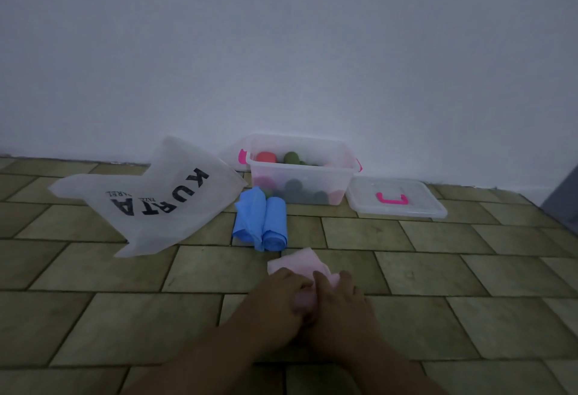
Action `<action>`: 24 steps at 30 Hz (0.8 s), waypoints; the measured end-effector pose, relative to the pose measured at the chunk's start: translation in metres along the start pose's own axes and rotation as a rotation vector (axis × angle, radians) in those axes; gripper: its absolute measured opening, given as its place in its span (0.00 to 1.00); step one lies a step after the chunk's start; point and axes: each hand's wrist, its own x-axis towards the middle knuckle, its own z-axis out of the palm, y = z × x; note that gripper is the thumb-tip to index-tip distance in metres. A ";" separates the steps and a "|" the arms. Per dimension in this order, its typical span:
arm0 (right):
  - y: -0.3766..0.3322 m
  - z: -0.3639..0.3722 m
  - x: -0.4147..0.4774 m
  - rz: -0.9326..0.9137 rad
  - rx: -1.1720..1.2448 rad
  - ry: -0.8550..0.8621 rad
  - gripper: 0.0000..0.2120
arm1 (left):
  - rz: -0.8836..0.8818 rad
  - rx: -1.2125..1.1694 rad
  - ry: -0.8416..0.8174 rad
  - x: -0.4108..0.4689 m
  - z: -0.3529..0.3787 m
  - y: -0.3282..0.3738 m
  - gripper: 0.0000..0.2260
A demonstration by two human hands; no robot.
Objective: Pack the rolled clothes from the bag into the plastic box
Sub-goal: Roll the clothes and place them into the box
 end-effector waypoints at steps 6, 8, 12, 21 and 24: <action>0.026 -0.023 -0.018 -0.251 0.072 0.044 0.34 | -0.065 -0.026 -0.046 -0.002 0.001 -0.018 0.18; 0.029 -0.025 -0.018 -0.332 0.073 0.076 0.26 | -0.053 -0.011 -0.110 0.003 -0.005 -0.018 0.17; 0.031 -0.028 -0.011 -0.313 0.091 0.071 0.24 | -0.021 0.177 -0.068 0.004 -0.012 -0.015 0.19; 0.027 -0.024 -0.002 -0.226 0.027 0.121 0.20 | 0.001 0.168 0.113 0.001 0.000 -0.020 0.20; 0.028 -0.018 0.000 -0.347 -0.019 0.215 0.21 | -0.090 0.114 0.011 0.013 -0.013 -0.019 0.16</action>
